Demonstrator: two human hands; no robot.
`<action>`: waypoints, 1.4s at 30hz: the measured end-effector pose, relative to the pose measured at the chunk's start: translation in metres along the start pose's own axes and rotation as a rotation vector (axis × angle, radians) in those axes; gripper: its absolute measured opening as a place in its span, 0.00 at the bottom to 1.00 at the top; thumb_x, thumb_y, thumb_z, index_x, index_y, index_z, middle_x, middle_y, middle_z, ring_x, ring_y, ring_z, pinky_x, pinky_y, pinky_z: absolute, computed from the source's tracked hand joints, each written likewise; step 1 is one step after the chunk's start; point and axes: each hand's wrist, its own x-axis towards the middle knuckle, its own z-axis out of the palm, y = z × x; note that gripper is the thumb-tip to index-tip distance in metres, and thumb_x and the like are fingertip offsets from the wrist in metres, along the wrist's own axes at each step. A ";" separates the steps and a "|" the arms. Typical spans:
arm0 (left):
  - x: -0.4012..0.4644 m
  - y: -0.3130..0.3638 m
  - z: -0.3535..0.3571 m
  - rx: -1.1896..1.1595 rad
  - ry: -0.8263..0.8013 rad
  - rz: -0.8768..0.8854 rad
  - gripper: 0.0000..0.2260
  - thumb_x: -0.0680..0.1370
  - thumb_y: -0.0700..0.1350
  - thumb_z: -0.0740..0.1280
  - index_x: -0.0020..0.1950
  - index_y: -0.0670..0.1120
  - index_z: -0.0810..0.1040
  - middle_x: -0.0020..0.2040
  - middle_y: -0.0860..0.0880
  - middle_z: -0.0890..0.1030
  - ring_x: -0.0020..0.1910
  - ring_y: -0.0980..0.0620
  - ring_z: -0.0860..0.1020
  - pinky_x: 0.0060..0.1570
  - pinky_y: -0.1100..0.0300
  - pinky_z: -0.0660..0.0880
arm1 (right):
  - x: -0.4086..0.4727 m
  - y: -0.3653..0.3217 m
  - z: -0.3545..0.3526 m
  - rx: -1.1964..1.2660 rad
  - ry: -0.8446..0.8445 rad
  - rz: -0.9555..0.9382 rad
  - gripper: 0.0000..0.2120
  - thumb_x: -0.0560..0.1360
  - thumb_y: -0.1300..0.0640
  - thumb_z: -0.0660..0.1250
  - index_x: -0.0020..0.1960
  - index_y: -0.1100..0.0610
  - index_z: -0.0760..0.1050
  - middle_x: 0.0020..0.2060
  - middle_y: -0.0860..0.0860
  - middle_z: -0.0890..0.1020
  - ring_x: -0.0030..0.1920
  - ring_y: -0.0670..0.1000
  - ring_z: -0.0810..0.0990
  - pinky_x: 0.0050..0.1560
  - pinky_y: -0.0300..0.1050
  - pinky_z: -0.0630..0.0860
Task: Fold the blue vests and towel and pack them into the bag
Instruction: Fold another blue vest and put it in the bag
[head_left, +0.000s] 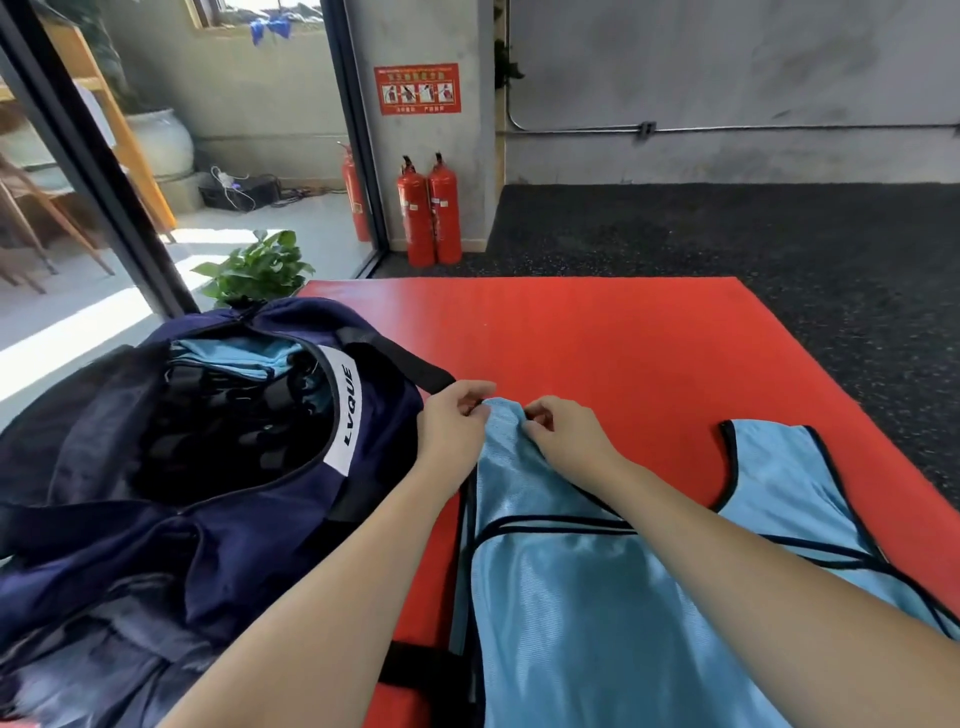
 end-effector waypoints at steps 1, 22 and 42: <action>-0.001 0.002 -0.001 -0.021 -0.011 0.005 0.16 0.78 0.35 0.66 0.51 0.57 0.83 0.51 0.60 0.84 0.55 0.62 0.80 0.57 0.67 0.74 | -0.002 -0.001 -0.001 0.034 0.023 -0.001 0.10 0.80 0.52 0.66 0.59 0.52 0.79 0.47 0.45 0.82 0.45 0.46 0.78 0.43 0.38 0.69; -0.015 0.026 -0.019 -0.152 -0.065 0.067 0.18 0.79 0.35 0.65 0.53 0.59 0.83 0.56 0.63 0.82 0.60 0.68 0.75 0.59 0.69 0.71 | -0.013 -0.017 -0.027 0.470 0.026 0.187 0.20 0.69 0.35 0.74 0.43 0.52 0.84 0.38 0.49 0.86 0.37 0.49 0.81 0.39 0.47 0.76; -0.017 0.029 -0.019 -0.171 -0.072 0.074 0.18 0.79 0.34 0.66 0.54 0.57 0.84 0.55 0.68 0.81 0.58 0.68 0.75 0.54 0.74 0.70 | -0.024 -0.045 -0.033 0.985 -0.006 0.283 0.21 0.79 0.38 0.64 0.53 0.56 0.82 0.45 0.54 0.87 0.39 0.51 0.83 0.44 0.47 0.78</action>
